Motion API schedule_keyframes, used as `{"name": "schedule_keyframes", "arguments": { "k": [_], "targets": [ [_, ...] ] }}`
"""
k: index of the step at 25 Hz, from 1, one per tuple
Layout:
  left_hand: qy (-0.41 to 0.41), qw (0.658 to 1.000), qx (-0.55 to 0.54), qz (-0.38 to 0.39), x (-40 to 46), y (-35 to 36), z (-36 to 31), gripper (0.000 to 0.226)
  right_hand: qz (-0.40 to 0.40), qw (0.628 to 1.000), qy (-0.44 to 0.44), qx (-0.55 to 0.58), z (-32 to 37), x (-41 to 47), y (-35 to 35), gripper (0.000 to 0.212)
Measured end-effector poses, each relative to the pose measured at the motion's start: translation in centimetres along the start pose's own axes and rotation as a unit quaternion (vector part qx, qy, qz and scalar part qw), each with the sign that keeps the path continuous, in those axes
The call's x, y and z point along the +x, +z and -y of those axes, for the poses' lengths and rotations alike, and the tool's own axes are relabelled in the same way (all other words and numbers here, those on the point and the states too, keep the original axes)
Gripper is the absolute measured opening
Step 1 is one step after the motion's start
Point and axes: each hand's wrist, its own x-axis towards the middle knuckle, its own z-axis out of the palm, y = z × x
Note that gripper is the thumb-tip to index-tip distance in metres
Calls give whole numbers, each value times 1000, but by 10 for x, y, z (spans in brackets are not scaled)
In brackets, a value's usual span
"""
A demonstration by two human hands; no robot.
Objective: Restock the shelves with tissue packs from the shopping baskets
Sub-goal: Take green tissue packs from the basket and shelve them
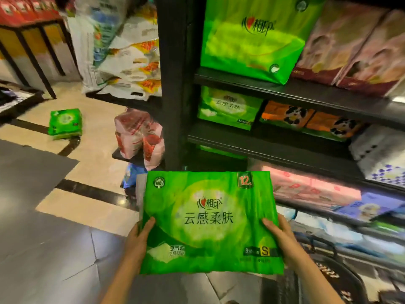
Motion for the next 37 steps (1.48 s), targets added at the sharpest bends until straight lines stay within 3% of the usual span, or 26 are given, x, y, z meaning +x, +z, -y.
{"name": "schedule_keyframes", "arguments": {
  "k": [5,6,8,10,12,14,16,20,24,26,30,33,37],
  "targets": [
    [34,986,119,110,62,10,-40,59,-165,986,15,18,-16,-26,34,69],
    [36,980,144,134,73,20,-46,55,-191,981,20,34,-22,-31,35,65],
    [27,975,163,149,82,44,-62,25,-221,974,19,52,-27,-33,37,59],
    [33,969,192,153,91,62,-64,8,-219,974,6,54,-33,-21,28,65],
    [17,970,196,144,97,67,-64,23,-209,977,-4,43,-31,-6,26,67],
    [4,972,194,130,106,70,-61,47,-200,979,-4,29,-26,11,27,51],
    [-1,973,201,115,121,70,-56,46,-183,983,-6,15,-27,34,29,44],
    [-14,974,201,105,159,91,-46,51,-191,981,-15,-38,-26,92,31,85],
    [-5,969,212,130,223,127,-15,58,-213,968,-22,-131,-43,180,25,87],
    [15,968,208,140,260,147,9,60,-210,966,-48,-145,-60,228,22,75],
    [72,968,187,148,331,183,54,58,-239,959,-111,-100,-88,315,5,73],
    [167,961,172,142,392,207,85,58,-240,947,-192,-98,-122,382,-2,72],
    [190,965,130,124,452,232,94,56,-220,933,-262,-107,-125,443,15,65]
  ]
}}
